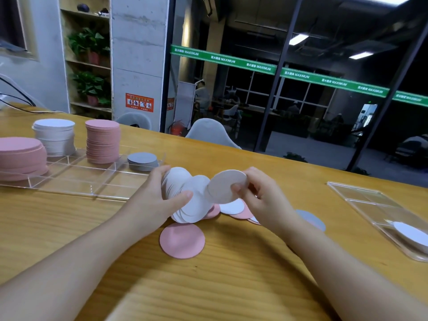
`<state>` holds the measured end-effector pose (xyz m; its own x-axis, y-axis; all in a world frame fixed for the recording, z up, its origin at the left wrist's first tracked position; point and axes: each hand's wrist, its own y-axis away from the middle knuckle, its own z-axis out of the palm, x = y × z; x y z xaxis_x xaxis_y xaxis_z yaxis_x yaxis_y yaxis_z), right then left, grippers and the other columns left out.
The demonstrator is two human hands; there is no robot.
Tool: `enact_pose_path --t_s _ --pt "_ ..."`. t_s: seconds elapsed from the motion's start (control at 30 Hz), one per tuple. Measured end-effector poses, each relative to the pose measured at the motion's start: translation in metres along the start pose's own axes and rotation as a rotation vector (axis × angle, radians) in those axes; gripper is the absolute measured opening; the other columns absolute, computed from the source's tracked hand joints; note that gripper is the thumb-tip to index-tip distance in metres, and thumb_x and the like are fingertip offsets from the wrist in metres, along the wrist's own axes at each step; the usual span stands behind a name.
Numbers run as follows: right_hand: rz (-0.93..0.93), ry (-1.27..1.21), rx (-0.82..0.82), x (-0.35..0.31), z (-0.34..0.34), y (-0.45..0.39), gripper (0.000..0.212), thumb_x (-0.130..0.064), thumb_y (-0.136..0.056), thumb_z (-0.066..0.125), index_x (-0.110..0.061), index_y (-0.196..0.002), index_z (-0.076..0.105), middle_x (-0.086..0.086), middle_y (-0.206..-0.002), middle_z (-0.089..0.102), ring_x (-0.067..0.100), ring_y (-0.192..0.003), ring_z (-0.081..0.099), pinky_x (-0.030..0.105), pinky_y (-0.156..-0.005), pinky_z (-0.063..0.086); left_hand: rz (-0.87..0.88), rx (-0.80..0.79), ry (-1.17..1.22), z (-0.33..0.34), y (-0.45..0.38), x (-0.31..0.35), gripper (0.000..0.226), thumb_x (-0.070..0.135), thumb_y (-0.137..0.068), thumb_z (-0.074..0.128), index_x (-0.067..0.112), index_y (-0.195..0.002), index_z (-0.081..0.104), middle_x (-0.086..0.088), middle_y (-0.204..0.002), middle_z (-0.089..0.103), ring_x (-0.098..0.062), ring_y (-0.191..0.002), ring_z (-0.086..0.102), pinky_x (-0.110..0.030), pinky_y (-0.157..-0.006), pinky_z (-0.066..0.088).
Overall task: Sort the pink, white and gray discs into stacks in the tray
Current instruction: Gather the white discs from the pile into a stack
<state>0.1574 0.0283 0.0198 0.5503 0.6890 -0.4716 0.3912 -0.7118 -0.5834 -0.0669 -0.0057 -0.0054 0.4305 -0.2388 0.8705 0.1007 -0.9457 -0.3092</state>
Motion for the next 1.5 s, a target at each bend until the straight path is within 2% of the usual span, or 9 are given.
enact_pose_path --t_s 0.17,0.3,0.5,0.7,0.93,1.03,1.2,1.33,1.5 --pt "0.171 -0.002 -0.039 -0.013 0.018 0.005 0.022 -0.025 -0.087 0.063 -0.03 -0.099 0.045 -0.013 -0.079 0.055 0.003 -0.07 0.052 0.021 -0.064 0.046 0.028 -0.032 -0.041 -0.002 0.002 0.003 0.09 0.054 -0.065 0.066 0.025 -0.14 0.026 0.019 -0.12 0.044 -0.006 -0.104 0.049 -0.011 -0.072 0.036" --pt "0.162 0.021 -0.047 -0.025 0.028 0.007 0.019 -0.027 -0.086 0.063 -0.027 -0.086 0.045 -0.008 -0.08 0.061 0.007 -0.073 0.056 0.027 -0.066 0.048 0.045 -0.034 -0.061 -0.002 0.002 0.004 0.087 0.04 -0.072 0.073 0.023 -0.142 0.025 0.017 -0.121 0.04 0.0 -0.109 0.039 0.002 -0.071 0.034" --pt "0.012 0.173 -0.072 -0.007 0.011 0.002 0.009 -0.025 -0.093 0.054 -0.019 -0.09 0.06 -0.009 -0.085 0.058 0.006 -0.075 0.053 0.019 -0.067 0.042 0.047 -0.034 -0.082 -0.002 0.003 0.005 0.085 0.036 -0.075 0.073 0.025 -0.143 0.023 0.018 -0.121 0.038 0.001 -0.109 0.037 -0.001 -0.071 0.035" --pt "0.217 0.355 -0.319 0.029 -0.009 0.002 0.027 -0.036 -0.087 0.062 -0.023 -0.111 0.065 -0.013 -0.104 0.059 0.006 -0.104 0.048 0.015 -0.074 0.032 0.038 -0.041 -0.079 -0.001 0.003 0.007 0.083 0.034 -0.077 0.072 0.025 -0.143 0.022 0.018 -0.119 0.037 0.001 -0.107 0.037 0.005 -0.067 0.034" --pt "0.321 0.398 -0.327 0.022 -0.003 0.002 0.037 -0.046 -0.08 0.066 -0.017 -0.103 0.066 -0.004 -0.101 0.064 0.013 -0.098 0.055 0.027 -0.082 0.041 0.035 -0.044 -0.062 -0.002 0.004 0.006 0.083 0.037 -0.076 0.072 0.026 -0.143 0.023 0.018 -0.123 0.038 0.001 -0.109 0.037 0.001 -0.069 0.036" --pt "0.276 0.484 -0.368 0.017 0.0 -0.004 0.039 -0.048 -0.081 0.063 -0.01 -0.087 0.062 0.0 -0.08 0.058 0.018 -0.081 0.054 0.033 -0.065 0.04 0.038 -0.042 -0.054 -0.002 0.003 0.005 0.087 0.039 -0.074 0.073 0.025 -0.144 0.022 0.017 -0.127 0.038 0.0 -0.113 0.037 -0.004 -0.072 0.036" --pt "0.102 0.854 -0.408 0.014 0.01 -0.01 0.009 -0.018 -0.093 0.043 -0.019 -0.091 0.052 0.001 -0.093 0.049 0.022 -0.084 0.052 0.026 -0.055 0.036 0.039 -0.041 -0.042 -0.001 0.003 0.005 0.087 0.039 -0.074 0.073 0.025 -0.144 0.023 0.015 -0.13 0.041 -0.001 -0.113 0.04 -0.005 -0.076 0.037" --pt "0.159 0.684 -0.402 0.019 0.017 -0.009 0.04 -0.052 -0.092 0.041 -0.016 -0.099 0.059 0.0 -0.096 0.045 0.018 -0.093 0.048 0.033 -0.075 0.043 0.039 -0.037 -0.033 -0.001 0.004 0.007 0.083 0.035 -0.076 0.073 0.024 -0.143 0.025 0.017 -0.121 0.041 0.005 -0.101 0.044 0.005 -0.068 0.035" --pt "0.241 0.527 -0.393 0.022 0.019 -0.012 0.035 -0.049 -0.088 0.051 -0.017 -0.077 0.05 -0.001 -0.092 0.046 0.016 -0.083 0.047 0.029 -0.07 0.041 0.037 -0.031 -0.063 -0.001 0.004 0.006 0.085 0.039 -0.075 0.072 0.025 -0.143 0.023 0.017 -0.126 0.039 0.0 -0.111 0.038 0.001 -0.069 0.035"
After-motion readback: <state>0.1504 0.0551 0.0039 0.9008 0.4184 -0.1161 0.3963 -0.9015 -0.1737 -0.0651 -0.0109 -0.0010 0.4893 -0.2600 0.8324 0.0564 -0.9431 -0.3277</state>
